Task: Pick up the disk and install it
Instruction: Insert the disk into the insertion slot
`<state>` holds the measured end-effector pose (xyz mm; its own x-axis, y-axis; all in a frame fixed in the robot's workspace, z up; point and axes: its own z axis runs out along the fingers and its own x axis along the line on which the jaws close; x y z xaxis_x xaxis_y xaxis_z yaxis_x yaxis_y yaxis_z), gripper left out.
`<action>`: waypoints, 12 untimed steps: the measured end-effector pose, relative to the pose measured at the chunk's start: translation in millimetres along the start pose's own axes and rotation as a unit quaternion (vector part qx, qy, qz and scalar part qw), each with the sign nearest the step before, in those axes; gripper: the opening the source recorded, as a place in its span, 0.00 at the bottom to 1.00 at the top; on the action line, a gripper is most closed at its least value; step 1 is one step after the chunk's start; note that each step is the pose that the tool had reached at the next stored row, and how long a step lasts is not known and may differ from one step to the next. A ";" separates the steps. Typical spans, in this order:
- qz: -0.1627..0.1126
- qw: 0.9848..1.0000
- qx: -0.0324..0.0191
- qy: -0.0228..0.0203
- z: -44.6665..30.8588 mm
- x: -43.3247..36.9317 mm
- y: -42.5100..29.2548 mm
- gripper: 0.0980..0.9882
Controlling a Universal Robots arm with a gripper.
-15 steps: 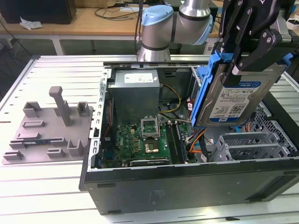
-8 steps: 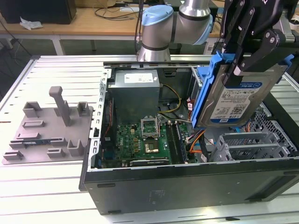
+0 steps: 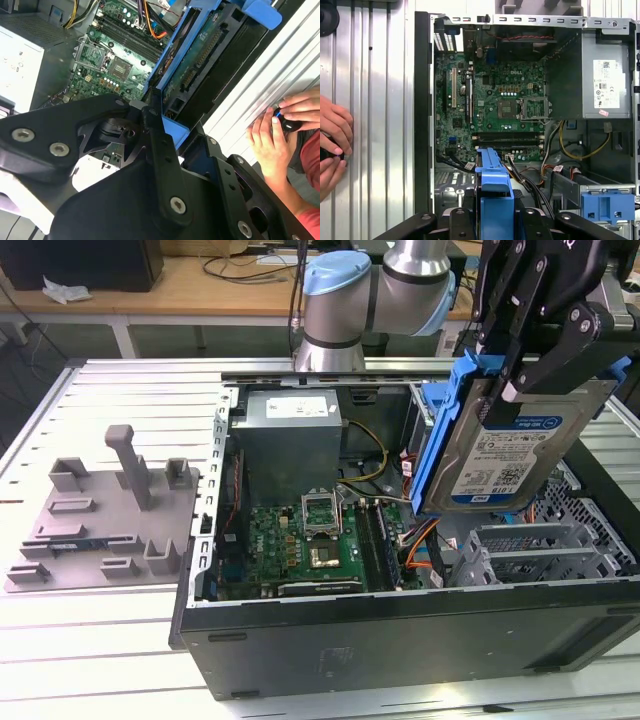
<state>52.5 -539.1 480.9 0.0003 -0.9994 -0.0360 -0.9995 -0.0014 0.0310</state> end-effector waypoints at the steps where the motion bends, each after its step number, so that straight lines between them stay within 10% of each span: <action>1: 0.000 1.000 0.000 0.000 0.0 0.0 -0.3 0.30; 12: 0.000 1.000 0.000 0.000 -0.2 1.6 -21.9 0.30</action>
<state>74.4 -540.7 480.4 0.0002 -0.9994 -0.0359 -0.9995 -0.0013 0.0311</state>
